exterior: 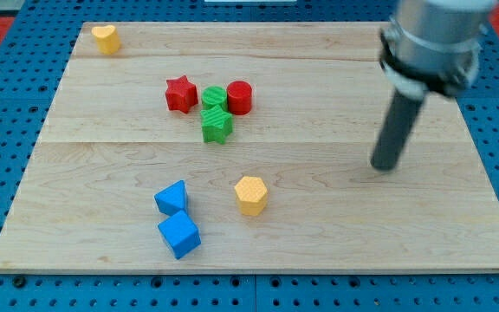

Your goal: Slide the yellow hexagon into the yellow heart

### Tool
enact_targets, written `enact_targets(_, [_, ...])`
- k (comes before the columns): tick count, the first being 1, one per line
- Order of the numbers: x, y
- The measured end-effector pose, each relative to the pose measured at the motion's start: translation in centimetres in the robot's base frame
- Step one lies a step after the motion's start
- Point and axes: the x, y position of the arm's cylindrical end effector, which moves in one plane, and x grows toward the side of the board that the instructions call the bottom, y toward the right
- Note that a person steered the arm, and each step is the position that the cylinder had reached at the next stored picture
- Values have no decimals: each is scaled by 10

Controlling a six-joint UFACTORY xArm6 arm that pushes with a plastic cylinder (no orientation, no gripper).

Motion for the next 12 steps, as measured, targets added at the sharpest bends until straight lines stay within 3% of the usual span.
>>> enact_targets(1, [32, -55])
enact_targets(2, [38, -120])
enact_targets(3, [27, -184])
enact_targets(6, [-21, -286])
enact_targets(10, [-53, -159])
enact_targets(12, [-105, -143])
